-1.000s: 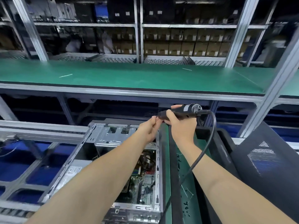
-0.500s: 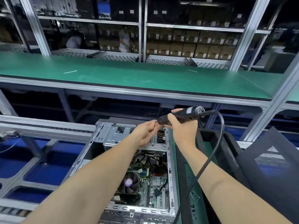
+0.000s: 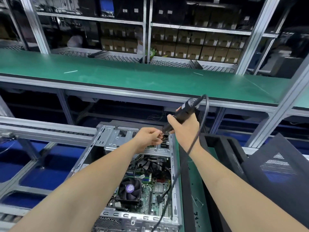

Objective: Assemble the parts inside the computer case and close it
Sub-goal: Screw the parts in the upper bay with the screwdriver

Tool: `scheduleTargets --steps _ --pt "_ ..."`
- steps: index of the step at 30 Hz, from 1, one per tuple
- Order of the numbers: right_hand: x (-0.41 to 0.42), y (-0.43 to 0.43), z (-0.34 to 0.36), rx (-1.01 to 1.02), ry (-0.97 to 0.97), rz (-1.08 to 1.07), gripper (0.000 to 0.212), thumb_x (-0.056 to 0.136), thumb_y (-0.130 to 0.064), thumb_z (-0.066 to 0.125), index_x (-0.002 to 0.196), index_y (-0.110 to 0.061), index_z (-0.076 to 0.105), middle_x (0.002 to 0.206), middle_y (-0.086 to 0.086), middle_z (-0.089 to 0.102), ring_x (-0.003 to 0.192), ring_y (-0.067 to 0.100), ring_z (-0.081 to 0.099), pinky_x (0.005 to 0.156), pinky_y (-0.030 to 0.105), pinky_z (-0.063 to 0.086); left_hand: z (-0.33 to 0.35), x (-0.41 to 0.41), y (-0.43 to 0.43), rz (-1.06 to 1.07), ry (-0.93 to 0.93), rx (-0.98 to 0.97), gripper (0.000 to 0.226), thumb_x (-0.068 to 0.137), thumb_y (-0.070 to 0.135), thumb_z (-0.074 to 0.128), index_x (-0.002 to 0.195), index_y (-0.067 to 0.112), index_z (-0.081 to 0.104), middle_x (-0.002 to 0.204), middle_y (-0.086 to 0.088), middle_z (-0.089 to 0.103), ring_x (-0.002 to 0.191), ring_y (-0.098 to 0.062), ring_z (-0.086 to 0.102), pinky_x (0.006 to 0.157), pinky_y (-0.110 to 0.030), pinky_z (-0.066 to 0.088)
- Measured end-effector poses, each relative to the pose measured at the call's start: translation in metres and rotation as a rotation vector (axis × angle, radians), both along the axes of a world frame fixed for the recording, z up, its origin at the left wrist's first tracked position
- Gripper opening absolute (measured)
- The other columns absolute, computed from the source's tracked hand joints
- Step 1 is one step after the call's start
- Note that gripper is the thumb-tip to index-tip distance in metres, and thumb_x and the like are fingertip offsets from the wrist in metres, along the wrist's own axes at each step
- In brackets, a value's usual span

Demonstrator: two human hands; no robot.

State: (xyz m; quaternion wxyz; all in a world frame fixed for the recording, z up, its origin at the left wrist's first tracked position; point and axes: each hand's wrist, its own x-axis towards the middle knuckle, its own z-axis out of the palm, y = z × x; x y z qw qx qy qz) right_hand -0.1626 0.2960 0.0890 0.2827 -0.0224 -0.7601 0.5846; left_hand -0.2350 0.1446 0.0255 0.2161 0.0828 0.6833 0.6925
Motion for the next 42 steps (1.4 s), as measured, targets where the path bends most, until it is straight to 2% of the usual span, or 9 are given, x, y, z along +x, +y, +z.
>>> scheduleTargets --steps 5,9,12,16,18,22,29,33,42 --pt "-0.008 0.004 0.008 0.073 -0.028 -0.047 0.039 0.089 -0.036 0.081 0.118 -0.027 0.056 0.081 -0.031 0.068 0.077 -0.001 0.072 0.066 0.026 0.061 0.006 0.019 -0.007 0.047 0.084 -0.185 0.027 0.105 0.026 0.053 0.113 0.011 0.074 0.098 -0.012 0.07 0.067 -0.018 0.06 0.06 -0.026 0.052" --pt "-0.016 0.009 0.016 0.162 -0.054 -0.011 0.028 0.092 -0.039 0.077 0.1 -0.04 0.05 0.082 -0.013 0.07 0.075 0.018 0.074 0.066 0.046 0.065 -0.01 0.046 -0.02 0.679 0.12 -0.25 0.028 0.094 0.029 0.051 0.075 0.022 0.07 0.071 0.0 0.067 0.058 -0.019 0.056 0.054 -0.029 0.043" --pt "-0.02 0.01 0.016 0.173 -0.067 -0.021 0.03 0.092 -0.04 0.076 0.097 -0.048 0.047 0.09 -0.008 0.07 0.079 0.022 0.075 0.068 0.049 0.064 -0.039 0.072 -0.036 0.933 -0.057 -0.254 0.034 0.084 0.041 0.05 0.064 0.014 0.051 0.06 -0.003 0.056 0.056 -0.022 0.049 0.054 -0.032 0.038" --pt "-0.02 0.008 0.013 0.192 -0.07 -0.03 0.032 0.092 -0.038 0.076 0.095 -0.051 0.047 0.09 -0.009 0.07 0.078 0.021 0.075 0.066 0.047 0.065 -0.055 0.078 -0.043 0.749 -0.493 0.135 0.042 0.087 0.05 0.069 0.103 0.011 0.061 0.095 -0.011 0.067 0.078 -0.027 0.07 0.061 -0.036 0.057" --pt "-0.021 0.008 0.009 0.195 -0.077 -0.039 0.033 0.092 -0.037 0.076 0.096 -0.052 0.047 0.089 -0.008 0.07 0.078 0.021 0.075 0.062 0.045 0.065 -0.054 0.072 -0.041 0.613 -0.48 0.152 0.053 0.083 0.054 0.074 0.115 0.014 0.06 0.104 -0.008 0.066 0.081 -0.024 0.069 0.056 -0.03 0.055" --pt "-0.022 0.008 0.004 0.217 -0.091 -0.058 0.034 0.092 -0.035 0.076 0.095 -0.051 0.047 0.084 -0.011 0.069 0.073 0.018 0.073 0.06 0.046 0.064 -0.061 0.06 -0.036 0.561 -0.442 -0.005 0.069 0.072 0.062 0.079 0.119 0.016 0.06 0.088 -0.008 0.055 0.068 -0.019 0.047 0.062 -0.031 0.048" --pt "-0.024 0.011 0.001 0.243 -0.089 -0.071 0.034 0.092 -0.034 0.076 0.095 -0.05 0.046 0.086 -0.01 0.07 0.074 0.015 0.073 0.066 0.046 0.065 -0.081 0.047 -0.039 0.46 -0.392 -0.06 0.092 0.067 0.071 0.075 0.132 0.009 0.052 0.108 -0.008 0.058 0.085 -0.024 0.053 0.081 -0.039 0.045" --pt "-0.023 0.012 0.001 0.251 -0.089 -0.072 0.034 0.093 -0.033 0.076 0.096 -0.048 0.046 0.083 -0.007 0.07 0.069 0.017 0.073 0.06 0.043 0.065 -0.082 0.045 -0.039 0.455 -0.347 -0.117 0.106 0.065 0.077 0.069 0.14 0.006 0.045 0.142 -0.018 0.053 0.127 -0.036 0.052 0.095 -0.046 0.04" --pt "-0.022 0.012 0.001 0.225 -0.097 -0.096 0.034 0.092 -0.031 0.076 0.096 -0.046 0.046 0.085 -0.005 0.068 0.072 0.02 0.074 0.064 0.045 0.065 -0.076 0.05 -0.038 0.452 -0.339 -0.099 0.109 0.067 0.077 0.068 0.145 0.008 0.039 0.142 -0.013 0.051 0.125 -0.032 0.05 0.091 -0.045 0.035"
